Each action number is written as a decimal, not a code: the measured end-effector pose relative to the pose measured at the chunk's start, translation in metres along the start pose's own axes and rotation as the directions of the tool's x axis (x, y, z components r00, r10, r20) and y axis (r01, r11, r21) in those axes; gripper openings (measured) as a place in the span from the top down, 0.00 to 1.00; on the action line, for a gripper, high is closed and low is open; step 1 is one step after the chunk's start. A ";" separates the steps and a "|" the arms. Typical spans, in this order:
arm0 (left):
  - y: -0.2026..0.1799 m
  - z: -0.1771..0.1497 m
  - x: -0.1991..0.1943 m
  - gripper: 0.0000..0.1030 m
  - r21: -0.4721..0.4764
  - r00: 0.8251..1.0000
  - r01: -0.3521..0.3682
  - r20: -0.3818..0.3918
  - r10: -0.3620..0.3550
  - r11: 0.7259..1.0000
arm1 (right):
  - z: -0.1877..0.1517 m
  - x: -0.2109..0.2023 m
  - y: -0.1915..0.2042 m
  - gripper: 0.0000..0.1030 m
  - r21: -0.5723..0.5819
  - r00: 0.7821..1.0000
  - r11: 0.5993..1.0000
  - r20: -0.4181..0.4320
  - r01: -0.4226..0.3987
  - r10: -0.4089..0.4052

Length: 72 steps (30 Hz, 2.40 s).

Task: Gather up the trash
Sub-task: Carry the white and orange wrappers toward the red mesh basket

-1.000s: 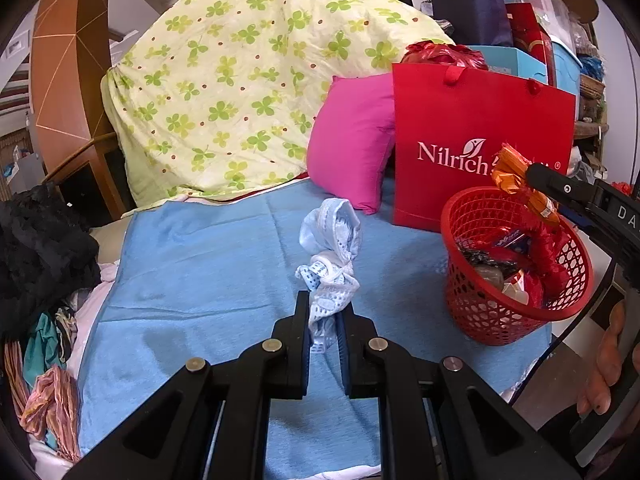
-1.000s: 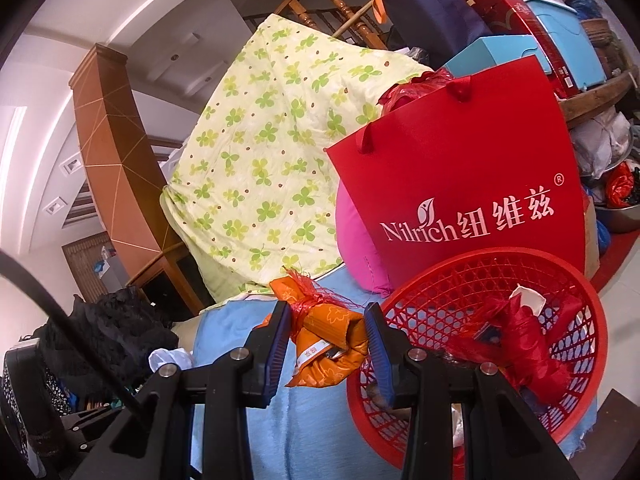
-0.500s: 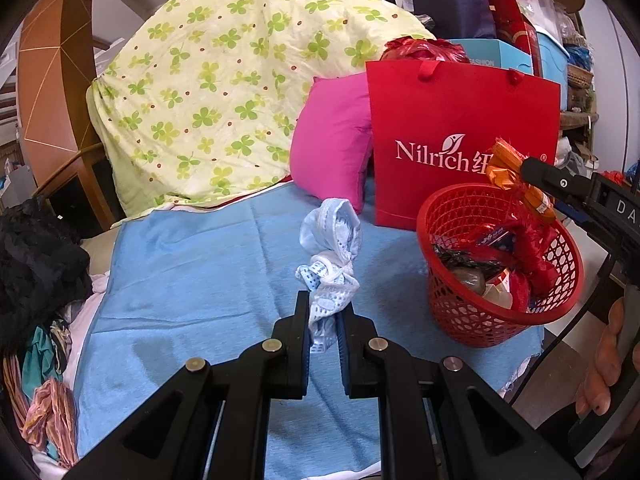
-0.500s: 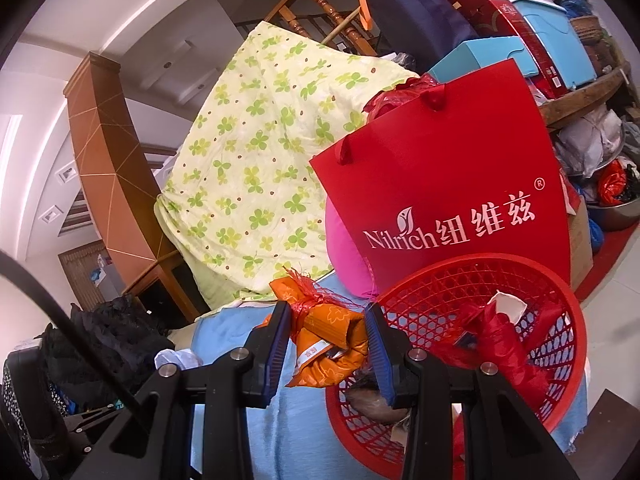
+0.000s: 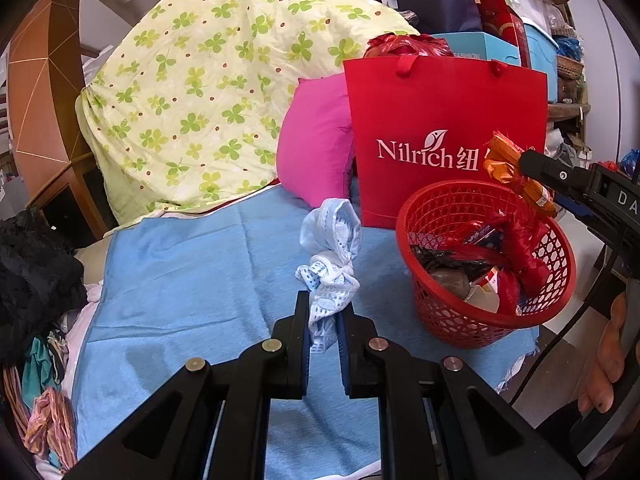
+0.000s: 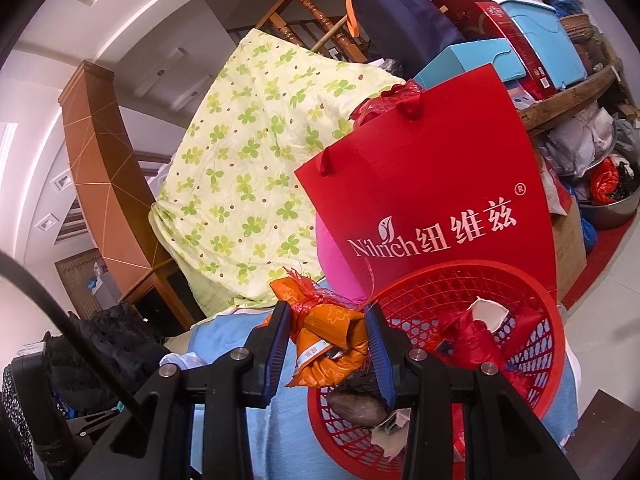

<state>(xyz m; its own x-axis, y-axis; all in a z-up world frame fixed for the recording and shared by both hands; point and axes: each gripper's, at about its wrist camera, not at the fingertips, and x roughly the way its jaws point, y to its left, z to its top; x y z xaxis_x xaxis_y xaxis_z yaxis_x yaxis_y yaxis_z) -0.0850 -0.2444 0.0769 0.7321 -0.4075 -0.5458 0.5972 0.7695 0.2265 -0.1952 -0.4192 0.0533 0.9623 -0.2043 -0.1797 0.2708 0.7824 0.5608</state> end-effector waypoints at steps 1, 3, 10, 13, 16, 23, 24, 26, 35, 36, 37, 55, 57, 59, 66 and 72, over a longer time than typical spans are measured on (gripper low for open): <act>-0.001 0.000 0.000 0.87 0.002 1.000 0.001 -0.001 -0.001 1.000 | 0.000 -0.001 -0.001 0.60 0.000 1.000 1.000 0.001 0.002 -0.002; -0.003 0.000 0.000 0.87 0.008 1.000 0.002 0.000 -0.002 1.000 | 0.001 -0.002 -0.004 0.60 0.001 1.000 1.000 0.002 0.006 -0.006; -0.012 0.002 0.002 0.87 0.021 1.000 0.013 -0.005 -0.013 1.000 | 0.004 -0.007 -0.014 0.60 0.010 1.000 1.000 0.005 0.022 -0.022; -0.015 0.002 0.003 0.87 0.031 1.000 0.017 -0.008 -0.017 0.999 | 0.005 -0.008 -0.018 0.60 0.012 1.000 0.999 0.005 0.030 -0.030; -0.019 0.003 0.005 0.87 0.035 1.000 0.024 -0.012 -0.024 0.999 | 0.005 -0.010 -0.022 0.60 0.015 0.999 0.999 0.008 0.033 -0.033; -0.030 0.004 0.009 0.87 0.053 0.999 0.034 -0.018 -0.034 0.998 | 0.009 -0.014 -0.032 0.60 0.027 0.999 0.999 0.014 0.040 -0.040; -0.031 0.004 0.009 0.87 0.057 0.999 0.036 -0.017 -0.035 0.998 | 0.009 -0.014 -0.032 0.60 0.028 0.999 0.999 0.014 0.039 -0.040; -0.034 0.005 0.009 0.87 0.062 0.999 0.040 -0.016 -0.039 0.997 | 0.009 -0.015 -0.035 0.60 0.032 0.999 0.999 0.014 0.041 -0.041; -0.049 0.010 0.013 0.87 0.086 0.998 0.056 -0.018 -0.055 0.995 | 0.010 -0.018 -0.040 0.60 0.049 0.999 0.998 0.017 0.043 -0.044; -0.051 0.010 0.014 0.87 0.090 0.998 0.058 -0.018 -0.057 0.994 | 0.010 -0.019 -0.040 0.60 0.050 0.999 0.998 0.017 0.044 -0.045; -0.052 0.011 0.014 0.87 0.092 0.998 0.060 -0.018 -0.058 0.994 | 0.010 -0.019 -0.040 0.60 0.052 0.999 0.998 0.018 0.044 -0.045; -0.076 0.016 0.020 0.87 0.129 0.996 0.086 -0.027 -0.083 0.988 | 0.012 -0.026 -0.052 0.60 0.095 0.998 0.994 0.022 0.050 -0.052; -0.079 0.016 0.021 0.87 0.135 0.996 0.088 -0.026 -0.085 0.987 | 0.012 -0.026 -0.054 0.60 0.100 0.998 0.994 0.022 0.050 -0.053; -0.081 0.016 0.021 0.87 0.137 0.996 0.091 -0.027 -0.088 0.986 | 0.012 -0.027 -0.055 0.60 0.105 0.998 0.993 0.021 0.052 -0.054; -0.087 0.016 0.023 0.87 0.146 0.995 0.098 -0.033 -0.094 0.984 | 0.013 -0.028 -0.060 0.60 0.125 0.998 0.991 0.025 0.054 -0.058; -0.093 0.016 0.026 0.87 0.150 0.994 0.106 -0.038 -0.101 0.983 | 0.014 -0.028 -0.061 0.60 0.127 0.998 0.990 0.024 0.055 -0.058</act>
<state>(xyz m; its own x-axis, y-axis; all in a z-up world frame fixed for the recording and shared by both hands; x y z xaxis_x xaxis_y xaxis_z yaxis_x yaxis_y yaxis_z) -0.1166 -0.3342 0.0548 0.6551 -0.4639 -0.5964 0.7135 0.6395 0.2863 -0.2384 -0.4696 0.0349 0.9452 -0.2636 -0.1928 0.3243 0.6890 0.6482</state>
